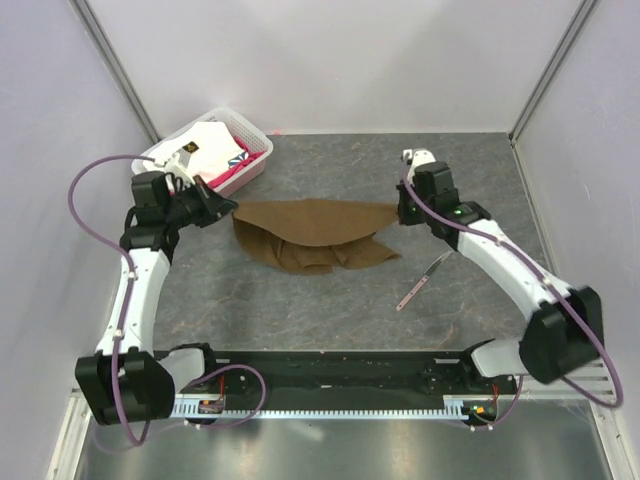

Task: Fold the napkin, place the utensils inside, and roll it up
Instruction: Flatten the napkin out

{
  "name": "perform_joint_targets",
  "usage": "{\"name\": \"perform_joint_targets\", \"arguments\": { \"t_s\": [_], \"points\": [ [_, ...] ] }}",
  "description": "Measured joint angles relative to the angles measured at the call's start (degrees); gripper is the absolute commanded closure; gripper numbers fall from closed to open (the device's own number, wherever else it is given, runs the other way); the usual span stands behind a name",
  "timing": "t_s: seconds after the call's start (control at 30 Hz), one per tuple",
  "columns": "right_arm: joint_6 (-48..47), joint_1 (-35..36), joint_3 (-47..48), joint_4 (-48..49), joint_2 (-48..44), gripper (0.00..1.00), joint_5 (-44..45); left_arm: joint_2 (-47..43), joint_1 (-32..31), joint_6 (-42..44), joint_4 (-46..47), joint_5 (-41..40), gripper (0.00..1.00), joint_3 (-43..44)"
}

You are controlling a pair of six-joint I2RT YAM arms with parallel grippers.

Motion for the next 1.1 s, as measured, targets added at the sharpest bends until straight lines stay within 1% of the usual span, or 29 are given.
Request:
{"name": "perform_joint_targets", "arguments": {
  "t_s": [0.2,0.33,0.53,0.67,0.77,0.87,1.0,1.1],
  "points": [
    [-0.44,0.00,4.83,-4.22,-14.12,1.00,0.22,-6.19,0.00,-2.67,-0.17,0.13,0.98,7.28],
    [-1.01,0.00,9.90,-8.31,-22.32,1.00,0.33,-10.67,0.00,-4.37,-1.22,0.68,0.98,13.09],
    [-1.20,0.00,20.92,-13.86,-30.86,1.00,0.17,-17.62,0.00,-5.11,-6.23,0.96,0.98,22.64],
    [-0.33,0.00,27.41,-15.93,-33.73,1.00,0.00,-20.63,0.00,-6.14,-9.16,1.29,0.98,28.76],
    [0.33,0.02,30.49,-15.93,-33.99,1.00,0.94,-20.61,0.00,-7.23,-9.05,2.86,0.98,32.22],
    [0.46,0.00,29.97,-15.39,-31.89,1.00,3.76,-18.16,-0.02,-7.61,-8.90,4.04,0.98,32.24],
    [0.39,0.00,26.77,-12.59,-24.55,1.00,6.95,-10.60,0.00,-7.58,-7.65,4.15,0.98,30.23],
    [0.02,0.00,25.35,-10.88,-16.65,1.00,8.66,-3.21,-0.02,-7.58,-5.64,4.20,0.98,28.59]
  ]
}}
